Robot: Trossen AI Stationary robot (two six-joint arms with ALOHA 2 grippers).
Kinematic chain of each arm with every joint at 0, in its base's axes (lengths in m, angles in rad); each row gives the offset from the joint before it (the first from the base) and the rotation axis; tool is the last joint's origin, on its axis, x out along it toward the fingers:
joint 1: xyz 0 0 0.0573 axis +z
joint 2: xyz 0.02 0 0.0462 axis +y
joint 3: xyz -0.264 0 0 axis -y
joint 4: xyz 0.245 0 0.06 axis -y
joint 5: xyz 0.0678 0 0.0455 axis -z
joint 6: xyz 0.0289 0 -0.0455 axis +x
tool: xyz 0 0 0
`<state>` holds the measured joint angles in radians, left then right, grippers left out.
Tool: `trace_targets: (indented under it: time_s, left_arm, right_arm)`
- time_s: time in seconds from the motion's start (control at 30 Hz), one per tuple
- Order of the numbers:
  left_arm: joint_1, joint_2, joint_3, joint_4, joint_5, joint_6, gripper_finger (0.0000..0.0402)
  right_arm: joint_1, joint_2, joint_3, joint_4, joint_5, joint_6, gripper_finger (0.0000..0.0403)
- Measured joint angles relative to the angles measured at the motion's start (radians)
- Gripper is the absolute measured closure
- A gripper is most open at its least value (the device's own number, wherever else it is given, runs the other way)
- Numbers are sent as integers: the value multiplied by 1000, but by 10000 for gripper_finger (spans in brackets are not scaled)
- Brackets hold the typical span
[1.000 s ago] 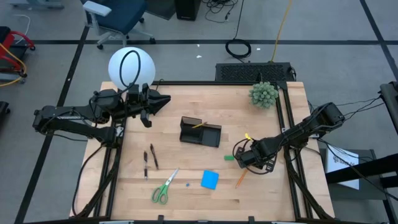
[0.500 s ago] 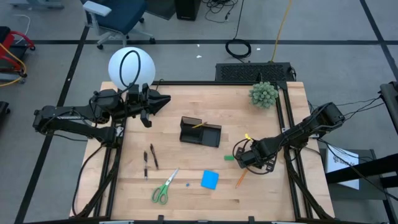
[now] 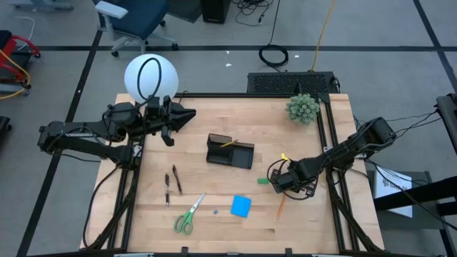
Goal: Pick and place office supplies into organizer
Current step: Put the orange pencil into the desk organizer
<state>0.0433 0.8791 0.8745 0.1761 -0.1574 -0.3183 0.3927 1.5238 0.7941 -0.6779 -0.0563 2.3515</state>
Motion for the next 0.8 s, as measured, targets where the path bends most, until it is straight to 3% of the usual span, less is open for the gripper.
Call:
trace_targets:
  time_s: [0.5,0.8]
  left_arm:
    - [0,0,0,0,0,0,355]
    - [0,0,0,0,0,0,355]
  right_arm:
    - [0,0,0,44,18,-14,391]
    - [0,-54,-1,69,176,-75,391]
